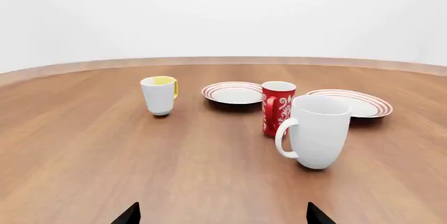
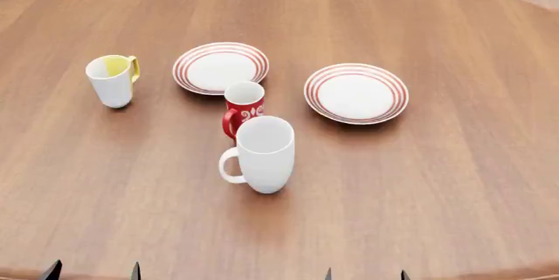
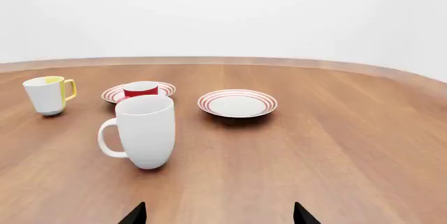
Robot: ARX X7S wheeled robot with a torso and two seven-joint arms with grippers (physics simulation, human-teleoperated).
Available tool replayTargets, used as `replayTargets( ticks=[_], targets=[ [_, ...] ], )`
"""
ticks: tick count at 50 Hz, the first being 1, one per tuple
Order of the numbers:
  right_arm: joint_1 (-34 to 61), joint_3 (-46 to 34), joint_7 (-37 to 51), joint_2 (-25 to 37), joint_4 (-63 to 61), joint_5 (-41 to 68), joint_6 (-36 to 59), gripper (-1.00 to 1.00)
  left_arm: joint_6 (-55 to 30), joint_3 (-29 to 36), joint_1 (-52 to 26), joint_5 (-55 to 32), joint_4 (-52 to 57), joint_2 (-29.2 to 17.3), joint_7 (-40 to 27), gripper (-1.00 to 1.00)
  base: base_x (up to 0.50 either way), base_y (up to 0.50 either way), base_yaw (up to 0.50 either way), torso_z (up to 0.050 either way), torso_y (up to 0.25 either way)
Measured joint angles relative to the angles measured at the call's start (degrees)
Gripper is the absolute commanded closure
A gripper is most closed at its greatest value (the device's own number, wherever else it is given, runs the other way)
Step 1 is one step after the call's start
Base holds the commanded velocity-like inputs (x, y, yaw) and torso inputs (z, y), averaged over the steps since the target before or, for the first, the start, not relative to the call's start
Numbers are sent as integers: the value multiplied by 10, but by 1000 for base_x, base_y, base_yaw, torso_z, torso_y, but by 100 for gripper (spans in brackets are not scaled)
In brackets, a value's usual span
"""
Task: Put the white mug on the left plate.
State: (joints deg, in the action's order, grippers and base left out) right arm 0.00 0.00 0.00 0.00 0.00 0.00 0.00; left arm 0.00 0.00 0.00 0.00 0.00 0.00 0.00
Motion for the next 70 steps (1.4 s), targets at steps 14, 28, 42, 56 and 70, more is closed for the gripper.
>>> replayTargets(
  ticks=[14, 28, 42, 56, 70],
  targets=[
    [-8, -17, 24, 26, -43, 22, 17, -100, -21, 24, 3, -19, 32, -19, -11, -100, 0, 0, 0, 0, 0],
    [-12, -36, 41, 47, -90, 22, 53, -100, -62, 45, 7, -23, 95, -41, -27, -100, 61, 0, 0, 0, 0],
    [-11, -49, 52, 60, -99, 27, 57, -100, -81, 56, 7, -28, 125, -58, -39, -100, 371, 0, 0, 0, 0],
    [-6, -60, 61, 68, -91, 31, 54, -100, -79, 63, 9, -33, 122, -72, -47, -100, 373, 0, 0, 0, 0],
    [-14, -68, 71, 78, -122, 35, 65, -100, -89, 68, 19, -40, 151, -84, -54, -100, 373, 0, 0, 0, 0]
  ],
)
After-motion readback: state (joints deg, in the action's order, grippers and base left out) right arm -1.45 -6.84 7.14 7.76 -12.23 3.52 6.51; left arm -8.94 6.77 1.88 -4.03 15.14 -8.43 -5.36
